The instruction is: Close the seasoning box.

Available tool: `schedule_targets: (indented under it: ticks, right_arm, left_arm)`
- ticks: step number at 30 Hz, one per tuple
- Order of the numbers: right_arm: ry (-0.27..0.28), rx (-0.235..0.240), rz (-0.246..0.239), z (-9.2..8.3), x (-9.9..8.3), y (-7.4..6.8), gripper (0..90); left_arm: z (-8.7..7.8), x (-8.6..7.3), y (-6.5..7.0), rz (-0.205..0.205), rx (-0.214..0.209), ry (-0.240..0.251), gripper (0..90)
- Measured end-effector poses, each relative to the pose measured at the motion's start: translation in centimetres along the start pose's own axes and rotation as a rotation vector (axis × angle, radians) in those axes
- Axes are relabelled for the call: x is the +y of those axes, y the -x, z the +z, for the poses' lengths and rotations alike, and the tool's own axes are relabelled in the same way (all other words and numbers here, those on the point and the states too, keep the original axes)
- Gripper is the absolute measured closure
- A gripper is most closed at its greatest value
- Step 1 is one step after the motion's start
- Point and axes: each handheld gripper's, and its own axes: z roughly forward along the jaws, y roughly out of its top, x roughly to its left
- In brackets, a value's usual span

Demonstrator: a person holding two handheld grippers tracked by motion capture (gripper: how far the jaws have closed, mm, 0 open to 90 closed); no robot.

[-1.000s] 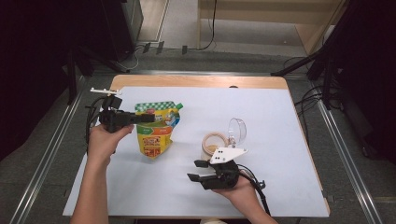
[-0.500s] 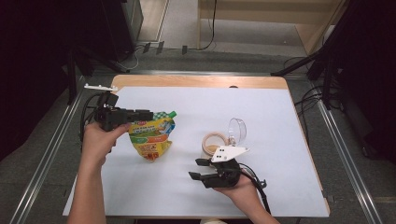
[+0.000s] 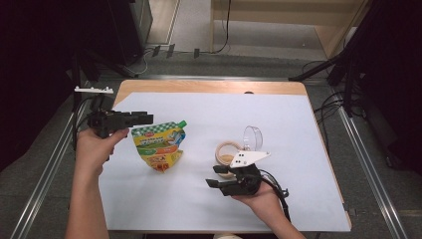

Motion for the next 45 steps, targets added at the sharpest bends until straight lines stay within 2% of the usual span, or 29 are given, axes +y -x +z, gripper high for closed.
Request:
schedule_targets:
  ticks: [9,13,16,20,24,28,33,36,40,43,45]
  right_arm:
    - [-0.021,-0.023,-0.011,-1.1,0.5,0.6,52.8]
    - [-0.029,-0.013,-0.015,-2.0,0.8,1.0,54.4]
    - [-0.035,-0.006,-0.018,-3.1,0.9,1.6,54.8]
    - [-0.046,-0.006,-0.019,-4.2,0.7,2.2,55.9]
    - [-0.045,-0.032,-0.003,-5.5,0.2,2.8,55.9]
    - [-0.053,-0.038,0.005,-6.4,-0.6,3.2,56.5]
    - [-0.051,-0.053,0.015,-7.5,-1.1,3.9,60.0]
    - [-0.033,-0.065,0.044,-8.3,-1.3,4.8,65.4]
    - [-0.022,-0.105,0.081,-9.0,-1.8,5.8,71.2]
    - [0.009,-0.140,0.116,-9.4,-1.9,6.5,74.2]
    - [0.024,-0.162,0.143,-9.4,-1.9,7.0,81.4]
  left_arm:
    - [-0.6,-0.6,-1.6,-0.025,0.054,0.010,47.6]
    - [-0.7,-0.9,-2.1,-0.031,0.111,0.003,46.1]
    - [-1.0,-1.0,-2.4,-0.026,0.106,0.015,45.7]
    - [-0.9,-1.3,-2.9,-0.040,0.100,0.019,45.5]
    - [-0.5,-1.5,-3.5,-0.053,0.093,0.016,45.4]
    - [-0.1,-1.8,-3.8,-0.035,0.100,0.007,44.4]
    - [0.3,-2.0,-4.0,-0.037,0.096,0.010,44.0]
    - [0.4,-2.0,-4.2,-0.037,0.095,0.004,43.8]
    - [0.7,-2.0,-4.4,-0.040,0.094,0.003,43.5]
    - [1.0,-2.1,-4.5,-0.043,0.092,-0.004,43.3]
    - [1.2,-2.1,-4.7,-0.043,0.089,-0.012,43.2]
